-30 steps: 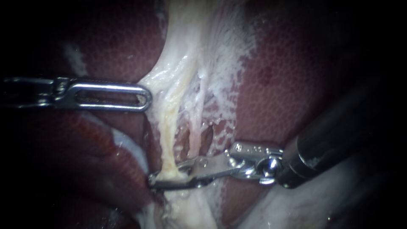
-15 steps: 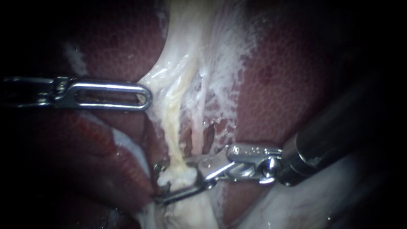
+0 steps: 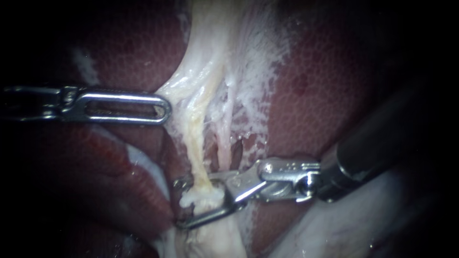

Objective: Going back first clip left tube

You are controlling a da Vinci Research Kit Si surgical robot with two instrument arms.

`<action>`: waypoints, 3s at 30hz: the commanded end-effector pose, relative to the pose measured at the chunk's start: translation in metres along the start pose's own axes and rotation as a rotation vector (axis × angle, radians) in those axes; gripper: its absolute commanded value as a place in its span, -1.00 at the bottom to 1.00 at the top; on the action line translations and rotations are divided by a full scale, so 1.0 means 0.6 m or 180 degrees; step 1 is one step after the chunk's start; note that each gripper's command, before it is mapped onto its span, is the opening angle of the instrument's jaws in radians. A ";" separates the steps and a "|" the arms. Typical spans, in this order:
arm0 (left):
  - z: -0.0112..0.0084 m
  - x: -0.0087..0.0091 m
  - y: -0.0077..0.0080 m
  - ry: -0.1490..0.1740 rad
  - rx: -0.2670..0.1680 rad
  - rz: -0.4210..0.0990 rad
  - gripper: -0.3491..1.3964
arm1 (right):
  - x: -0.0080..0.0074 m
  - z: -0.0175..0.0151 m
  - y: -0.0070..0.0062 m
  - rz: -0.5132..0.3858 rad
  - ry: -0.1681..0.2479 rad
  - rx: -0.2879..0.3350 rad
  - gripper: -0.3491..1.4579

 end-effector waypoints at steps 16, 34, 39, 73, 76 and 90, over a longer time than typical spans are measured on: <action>0.0002 0.0003 0.0002 -0.0001 -0.0001 0.0005 -1.00 | 0.0061 -0.0203 -0.0023 -0.0299 0.0025 -0.0090 0.05; 0.0009 0.0010 0.0002 -0.0006 -0.0008 0.0012 -1.00 | 0.0127 -0.0333 -0.0070 -0.0482 -0.0012 -0.0370 0.05; 0.0009 0.0011 0.0002 -0.0011 -0.0018 0.0013 -1.00 | 0.0134 -0.0323 -0.0080 -0.0479 0.0040 -0.0349 0.05; 0.0060 0.0053 0.0020 -0.0016 -0.0014 0.0065 -1.00 | 0.0141 -0.0320 -0.0096 -0.0476 0.0063 -0.0251 0.05; 0.0079 0.0070 0.0029 -0.0017 -0.0012 0.0086 -1.00 | 0.0141 -0.0320 -0.0096 -0.0476 0.0063 -0.0251 0.05; 0.0104 0.0088 0.0055 -0.0027 -0.0025 0.0131 -1.00 | 0.0140 -0.0318 -0.0096 -0.0478 0.0064 -0.0243 0.05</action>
